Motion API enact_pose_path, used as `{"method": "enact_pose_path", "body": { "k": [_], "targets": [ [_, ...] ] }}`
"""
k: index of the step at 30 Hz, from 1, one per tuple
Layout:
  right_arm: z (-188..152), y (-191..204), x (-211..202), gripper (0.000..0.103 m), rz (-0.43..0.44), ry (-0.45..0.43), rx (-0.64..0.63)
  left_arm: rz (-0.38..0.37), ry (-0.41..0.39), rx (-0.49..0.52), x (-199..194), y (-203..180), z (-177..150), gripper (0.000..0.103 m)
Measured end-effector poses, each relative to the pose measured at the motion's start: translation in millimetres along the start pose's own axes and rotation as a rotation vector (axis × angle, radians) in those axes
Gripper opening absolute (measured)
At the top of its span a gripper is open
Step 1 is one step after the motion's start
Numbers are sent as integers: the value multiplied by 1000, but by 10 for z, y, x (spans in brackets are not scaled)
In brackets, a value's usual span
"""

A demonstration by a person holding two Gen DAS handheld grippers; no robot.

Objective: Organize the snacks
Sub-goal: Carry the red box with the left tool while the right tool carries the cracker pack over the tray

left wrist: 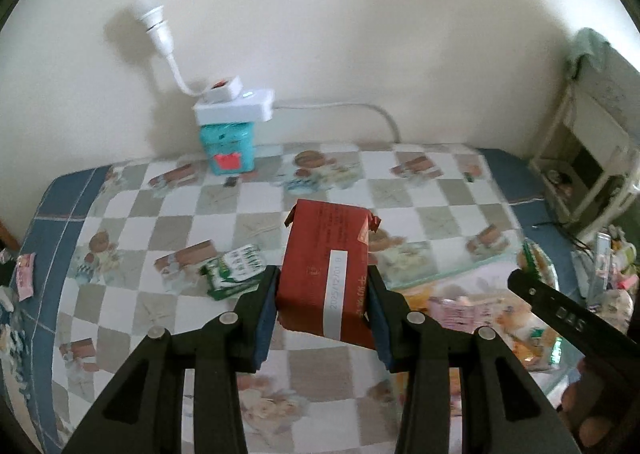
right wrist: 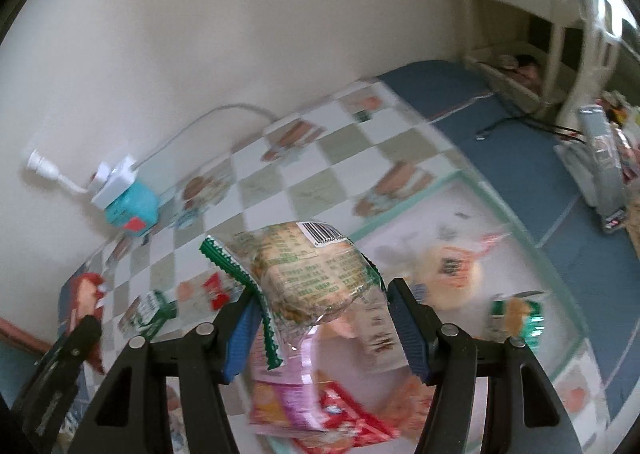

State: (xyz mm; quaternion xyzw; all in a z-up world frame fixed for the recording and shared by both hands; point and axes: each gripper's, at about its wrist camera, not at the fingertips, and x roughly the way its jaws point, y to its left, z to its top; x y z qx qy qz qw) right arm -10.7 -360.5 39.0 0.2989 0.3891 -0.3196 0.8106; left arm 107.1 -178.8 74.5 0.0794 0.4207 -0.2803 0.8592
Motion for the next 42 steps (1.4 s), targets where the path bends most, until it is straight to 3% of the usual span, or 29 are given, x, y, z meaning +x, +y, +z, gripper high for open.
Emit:
{"method": "enact_pose_path", "body": {
  "k": [7, 19, 36, 42],
  "targets": [
    [59, -307, -58, 66, -45, -6, 61, -76, 8, 95, -70, -473, -95, 43],
    [57, -591, -8, 66, -74, 45, 108, -155, 117, 276, 141, -1205, -416, 43],
    [27, -692, 87, 66, -108, 111, 110, -151, 234, 312, 413, -1393, -644, 44],
    [-15, -707, 180, 67, -118, 150, 104, -141, 239, 333, 439, -1438, -678, 44]
  ]
}}
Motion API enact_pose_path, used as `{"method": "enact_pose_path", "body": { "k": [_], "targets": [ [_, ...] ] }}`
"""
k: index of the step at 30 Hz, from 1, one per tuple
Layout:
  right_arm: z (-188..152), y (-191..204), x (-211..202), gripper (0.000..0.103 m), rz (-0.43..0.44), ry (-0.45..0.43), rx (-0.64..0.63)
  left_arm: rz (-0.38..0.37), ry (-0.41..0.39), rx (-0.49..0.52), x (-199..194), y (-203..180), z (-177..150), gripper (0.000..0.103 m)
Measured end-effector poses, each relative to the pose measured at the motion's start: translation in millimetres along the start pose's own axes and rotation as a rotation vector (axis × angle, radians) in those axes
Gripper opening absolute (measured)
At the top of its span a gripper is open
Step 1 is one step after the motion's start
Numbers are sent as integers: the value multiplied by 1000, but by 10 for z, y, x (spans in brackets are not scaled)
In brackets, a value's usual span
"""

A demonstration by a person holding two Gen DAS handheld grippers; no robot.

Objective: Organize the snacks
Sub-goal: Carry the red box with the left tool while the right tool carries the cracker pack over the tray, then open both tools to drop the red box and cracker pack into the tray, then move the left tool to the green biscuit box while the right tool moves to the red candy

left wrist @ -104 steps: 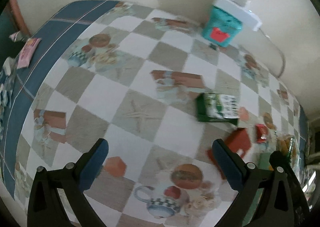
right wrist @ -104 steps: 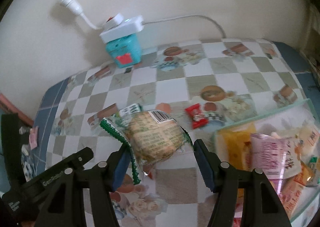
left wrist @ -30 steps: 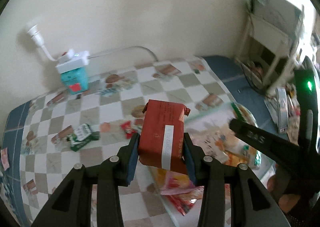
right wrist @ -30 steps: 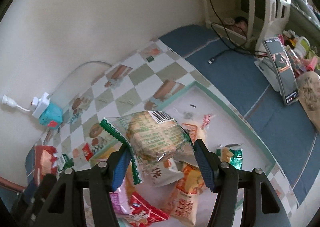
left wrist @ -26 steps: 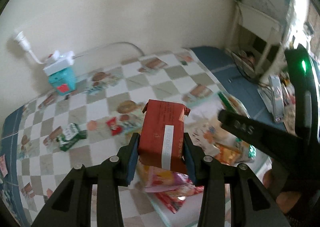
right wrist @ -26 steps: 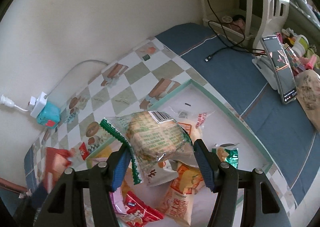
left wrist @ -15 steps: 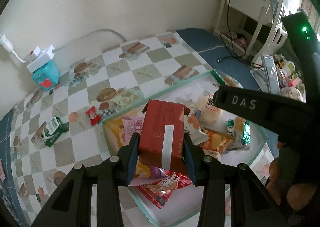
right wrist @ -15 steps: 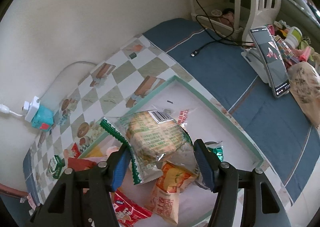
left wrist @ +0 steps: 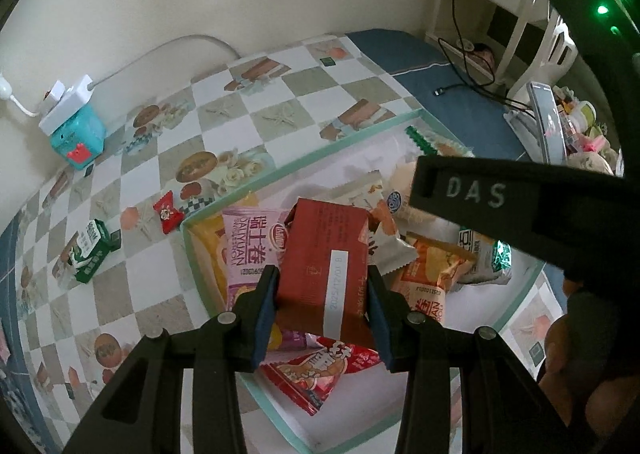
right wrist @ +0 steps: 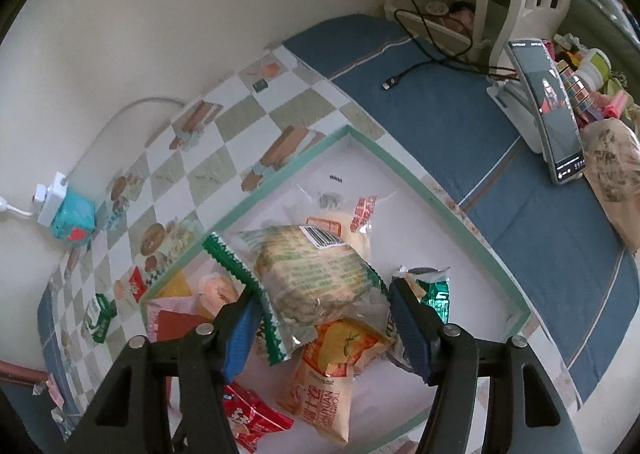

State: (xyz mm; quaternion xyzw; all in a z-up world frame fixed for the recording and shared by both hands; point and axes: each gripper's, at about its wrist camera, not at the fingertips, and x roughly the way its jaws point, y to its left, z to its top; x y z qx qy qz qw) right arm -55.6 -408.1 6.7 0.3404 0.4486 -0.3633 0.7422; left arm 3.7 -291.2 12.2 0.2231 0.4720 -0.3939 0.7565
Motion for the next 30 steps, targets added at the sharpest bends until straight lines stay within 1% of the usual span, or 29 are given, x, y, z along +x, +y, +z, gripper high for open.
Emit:
{"method": "enact_pose_path", "body": {
  "k": [2, 4, 5, 6, 7, 9, 14, 17, 18, 20, 26, 30],
  "targets": [
    [-3, -4, 3, 68, 1, 2, 2, 6, 4, 3, 8, -6, 1, 45],
    [0, -5, 5, 68, 0, 2, 2, 12, 5, 7, 8, -12, 5, 48],
    [2, -6, 3, 69, 0, 2, 2, 10, 6, 7, 5, -12, 6, 52],
    [3, -7, 3, 71, 0, 3, 2, 9, 7, 6, 1, -13, 6, 54],
    [7, -2, -1, 75, 0, 2, 2, 13, 6, 4, -7, -9, 10, 54],
    [14, 8, -22, 77, 0, -6, 0, 27, 3, 4, -23, -2, 17, 54],
    [44, 30, -119, 77, 10, -36, 2, 41, -13, -25, -111, 105, 48, 55],
    [49, 56, -167, 77, 19, -48, -2, 52, -36, -71, -200, 249, 76, 56],
    [48, 65, -168, 77, 19, -48, -4, 58, -43, -99, -233, 331, 86, 63],
    [46, 91, -156, 77, 19, -45, -12, 71, -56, -146, -280, 462, 95, 73],
    [29, 170, -116, 77, 10, -34, -31, 120, -77, -309, -390, 974, 84, 73],
    [5, 291, -100, 84, 11, -32, -65, 152, -62, -427, -407, 1311, 15, 73]
  ]
}}
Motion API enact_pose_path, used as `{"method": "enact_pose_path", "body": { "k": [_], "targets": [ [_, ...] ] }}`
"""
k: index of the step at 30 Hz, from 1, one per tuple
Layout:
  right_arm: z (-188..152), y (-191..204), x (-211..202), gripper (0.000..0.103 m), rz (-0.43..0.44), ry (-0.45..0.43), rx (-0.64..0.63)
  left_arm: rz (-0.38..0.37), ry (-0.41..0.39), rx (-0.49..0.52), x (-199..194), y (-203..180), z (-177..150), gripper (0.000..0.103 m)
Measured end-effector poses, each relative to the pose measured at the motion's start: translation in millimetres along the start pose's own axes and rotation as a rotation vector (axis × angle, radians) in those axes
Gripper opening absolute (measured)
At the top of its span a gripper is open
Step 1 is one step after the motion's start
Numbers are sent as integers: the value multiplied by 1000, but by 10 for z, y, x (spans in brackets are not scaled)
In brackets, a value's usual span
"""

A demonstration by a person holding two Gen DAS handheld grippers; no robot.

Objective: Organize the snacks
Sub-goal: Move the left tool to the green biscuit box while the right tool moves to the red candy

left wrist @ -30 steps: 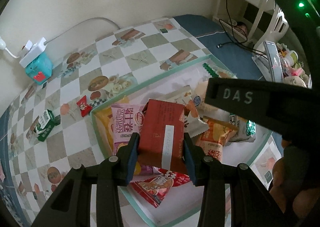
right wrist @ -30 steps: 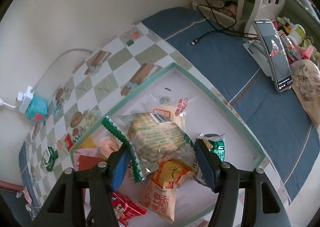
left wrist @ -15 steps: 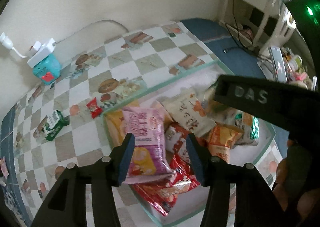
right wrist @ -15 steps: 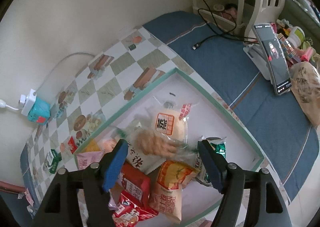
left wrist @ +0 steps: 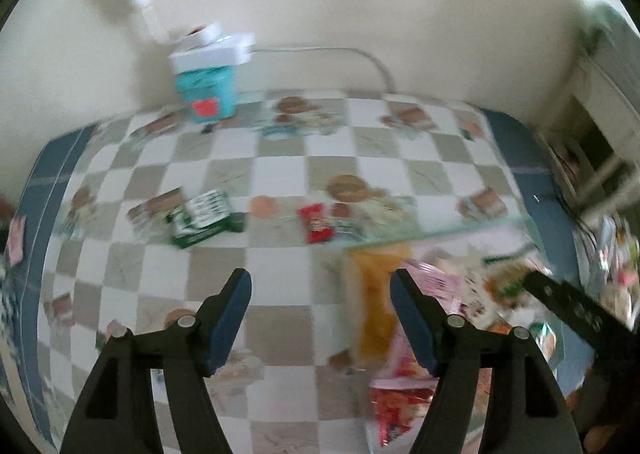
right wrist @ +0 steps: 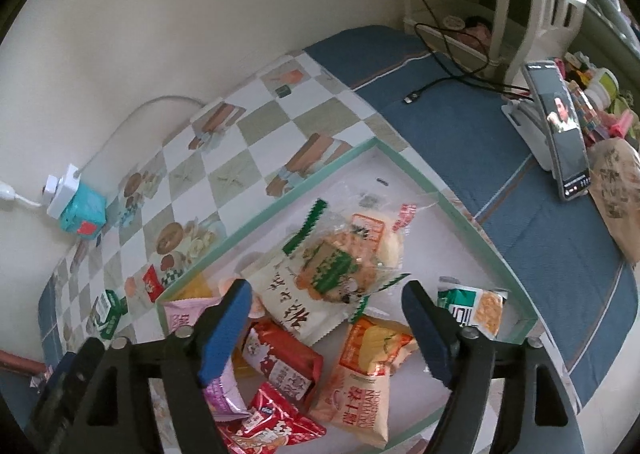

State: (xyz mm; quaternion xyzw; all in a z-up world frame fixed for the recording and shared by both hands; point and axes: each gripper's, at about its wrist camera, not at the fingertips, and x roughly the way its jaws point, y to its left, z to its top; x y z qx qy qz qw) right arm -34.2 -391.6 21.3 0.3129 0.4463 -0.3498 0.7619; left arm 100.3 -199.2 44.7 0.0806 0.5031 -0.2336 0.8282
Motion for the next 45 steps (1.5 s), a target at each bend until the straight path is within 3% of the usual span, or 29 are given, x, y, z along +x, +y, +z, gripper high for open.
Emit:
{"method": "enact_pose_path", "body": {
  "k": [3, 7, 13, 23, 29, 32, 37, 45],
  "targets": [
    [-20, 147, 2, 84, 2, -1, -40, 6, 5, -89, 10, 272, 39, 73],
    [-69, 409, -2, 94, 15, -6, -111, 44, 7, -157, 28, 545, 67, 73],
    [-214, 860, -34, 97, 44, -18, -229, 98, 23, -244, 66, 949, 65, 75],
    [-478, 1461, -86, 98, 67, -38, -376, 66, 33, -346, 94, 1400, 46, 77],
    [-577, 1631, -22, 98, 43, -42, -426, 76, 26, -394, 121, 1710, 25, 91],
    [-547, 1629, 43, 98, 77, -31, -423, 82, 13, -419, 146, 1878, 16, 91],
    [-394, 1566, 198, 98, 122, 0, -382, 58, -15, -372, 233, 1990, 64, 97],
    [-71, 1770, 402, 98, 139, 44, -455, -16, 52, -267, 564, 1871, 293, 100]
  ]
}}
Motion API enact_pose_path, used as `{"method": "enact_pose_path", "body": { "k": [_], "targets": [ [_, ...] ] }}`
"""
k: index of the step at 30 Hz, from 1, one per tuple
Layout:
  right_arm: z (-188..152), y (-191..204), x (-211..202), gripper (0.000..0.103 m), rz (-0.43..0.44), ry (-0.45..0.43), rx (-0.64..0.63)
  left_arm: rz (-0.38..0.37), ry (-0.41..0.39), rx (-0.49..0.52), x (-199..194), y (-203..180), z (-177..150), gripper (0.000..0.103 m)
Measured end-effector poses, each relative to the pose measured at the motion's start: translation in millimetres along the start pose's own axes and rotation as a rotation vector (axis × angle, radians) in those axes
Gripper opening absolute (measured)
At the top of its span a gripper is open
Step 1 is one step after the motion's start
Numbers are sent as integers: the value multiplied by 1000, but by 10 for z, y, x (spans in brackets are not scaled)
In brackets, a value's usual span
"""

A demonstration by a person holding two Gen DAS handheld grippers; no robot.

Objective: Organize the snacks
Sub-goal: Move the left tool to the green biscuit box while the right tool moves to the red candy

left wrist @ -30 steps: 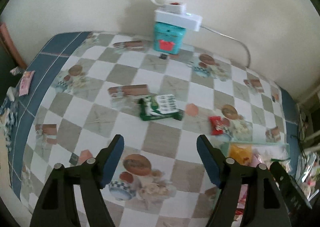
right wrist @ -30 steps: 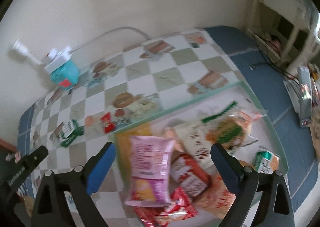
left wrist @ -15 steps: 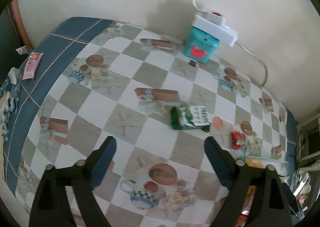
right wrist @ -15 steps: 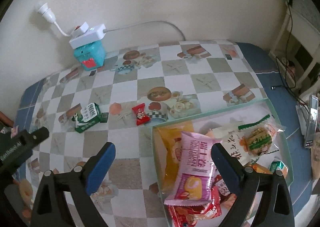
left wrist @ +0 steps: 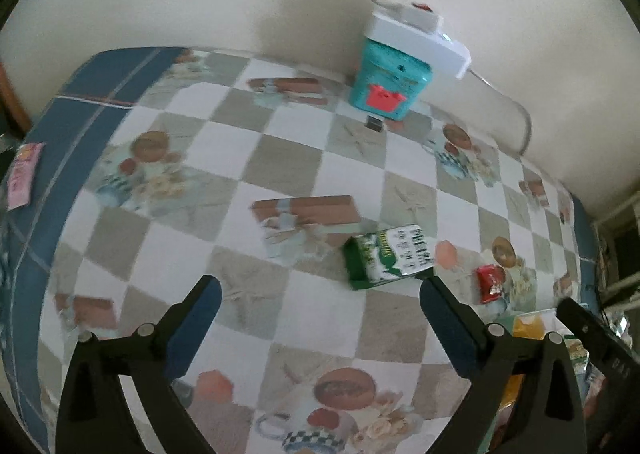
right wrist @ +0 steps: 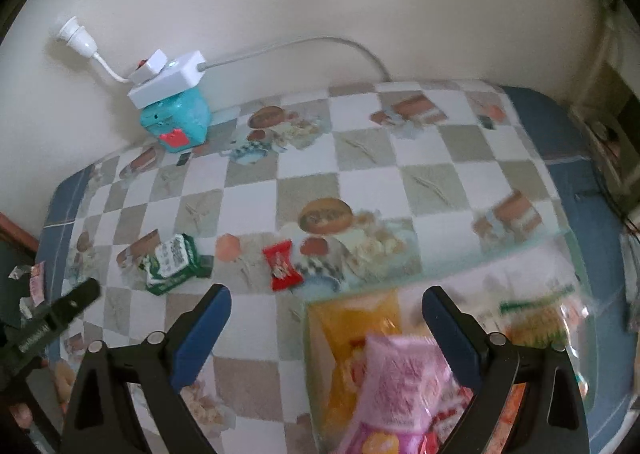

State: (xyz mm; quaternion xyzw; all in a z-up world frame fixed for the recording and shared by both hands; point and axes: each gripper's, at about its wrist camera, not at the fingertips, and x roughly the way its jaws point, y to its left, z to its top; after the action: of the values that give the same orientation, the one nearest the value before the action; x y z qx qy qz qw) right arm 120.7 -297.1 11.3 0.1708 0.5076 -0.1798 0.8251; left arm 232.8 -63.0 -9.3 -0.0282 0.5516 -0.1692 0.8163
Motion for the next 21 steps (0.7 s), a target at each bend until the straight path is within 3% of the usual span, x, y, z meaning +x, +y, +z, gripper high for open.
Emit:
{"method": "enact_pose_path", "body": {
  "k": [2, 6, 11, 15, 21],
  "targets": [
    [70, 51, 110, 96, 10, 26, -20, -13, 24, -4, 71, -44, 46, 100],
    [115, 192, 354, 83, 1, 73, -87, -45, 96, -34, 280, -127, 152, 100],
    [99, 332, 601, 76, 12, 122, -147, -88, 152, -97, 468, -199, 209, 100],
    [97, 426, 748, 65, -20, 146, -190, -54, 191, -70, 650, -367, 227, 100],
    [89, 419, 901, 49, -42, 176, -204, -62, 231, -92, 843, -470, 213, 99]
  ]
}}
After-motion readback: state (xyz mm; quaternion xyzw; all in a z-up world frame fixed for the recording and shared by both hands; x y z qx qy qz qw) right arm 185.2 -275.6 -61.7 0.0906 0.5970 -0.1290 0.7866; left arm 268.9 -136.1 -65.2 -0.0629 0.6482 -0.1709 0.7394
